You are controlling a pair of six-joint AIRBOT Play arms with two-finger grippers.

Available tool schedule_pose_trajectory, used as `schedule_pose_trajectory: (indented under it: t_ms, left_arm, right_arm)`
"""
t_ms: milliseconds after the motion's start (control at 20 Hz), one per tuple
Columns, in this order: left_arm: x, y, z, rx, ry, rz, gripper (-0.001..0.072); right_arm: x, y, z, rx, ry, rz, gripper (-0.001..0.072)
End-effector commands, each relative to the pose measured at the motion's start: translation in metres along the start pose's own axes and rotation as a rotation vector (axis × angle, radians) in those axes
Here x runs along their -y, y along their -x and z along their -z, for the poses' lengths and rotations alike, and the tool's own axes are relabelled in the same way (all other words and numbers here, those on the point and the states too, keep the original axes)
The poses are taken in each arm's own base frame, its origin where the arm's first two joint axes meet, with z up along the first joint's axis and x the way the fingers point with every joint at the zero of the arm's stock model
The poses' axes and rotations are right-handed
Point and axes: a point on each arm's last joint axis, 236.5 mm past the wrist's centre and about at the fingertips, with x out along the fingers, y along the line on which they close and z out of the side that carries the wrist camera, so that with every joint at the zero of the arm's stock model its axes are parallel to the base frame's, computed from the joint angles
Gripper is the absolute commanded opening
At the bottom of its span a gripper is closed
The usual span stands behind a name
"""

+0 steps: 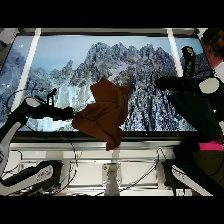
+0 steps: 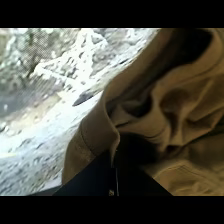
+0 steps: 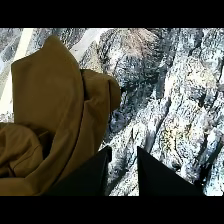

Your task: Fold the clothes and pants, and hang the long-sleeved shirts on hangers.

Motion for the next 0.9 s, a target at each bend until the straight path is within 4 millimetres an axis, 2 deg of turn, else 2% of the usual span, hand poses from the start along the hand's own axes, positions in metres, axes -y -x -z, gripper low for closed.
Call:
schedule_pose_trajectory:
  t_ms: [0,100,200,300,400,450,550,650,700,750,800,850]
  left_arm:
    - [0.045,0.015,-0.036,0.118,0.018,0.16,0.0019]
    - [0.104,0.055,-0.08,0.276,-0.054,0.346,0.0018]
    - [0.166,0.119,-0.117,0.46,-0.148,0.524,0.0018]
    - [0.209,0.18,-0.129,0.602,-0.296,0.58,0.0018]
    - [0.233,0.226,-0.125,0.705,-0.418,0.564,0.0017]
    - [0.235,0.242,-0.12,0.741,-0.454,0.54,0.0018]
    - [0.222,0.264,-0.111,0.801,-0.517,0.42,0.0017]
    - [0.186,0.277,-0.107,0.832,-0.538,0.215,0.0017]
    - [0.16,0.282,-0.107,0.836,-0.506,0.101,0.0017]
    - [0.136,0.289,-0.108,0.84,-0.448,0.016,0.0017]
    - [0.119,0.297,-0.108,0.854,-0.381,-0.027,0.0017]
    - [0.116,0.305,-0.108,0.876,-0.345,-0.021,0.0017]
  right_arm:
    - [0.0,0.0,0.0,-0.001,0.001,0.0,0.0207]
    - [-0.001,0.0,0.002,-0.008,0.001,-0.002,0.0207]
    - [-0.003,0.0,0.007,-0.028,0.001,-0.01,0.0207]
    - [-0.005,0.0,0.013,-0.055,0.001,-0.02,0.0207]
    - [-0.008,0.001,0.02,-0.086,0.001,-0.032,0.0204]
    - [-0.01,0.002,0.025,-0.105,0.002,-0.039,0.0196]
    - [-0.013,0.003,0.034,-0.144,0.005,-0.054,0.0196]
    - [-0.016,0.004,0.043,-0.185,0.004,-0.069,0.0194]
    - [-0.018,0.005,0.048,-0.204,0.004,-0.077,0.0168]
    - [-0.02,0.006,0.051,-0.217,0.003,-0.083,0.0092]
    - [-0.02,0.007,0.052,-0.223,0.003,-0.086,0.0076]
    - [-0.02,0.006,0.052,-0.22,0.003,-0.085,0.0076]
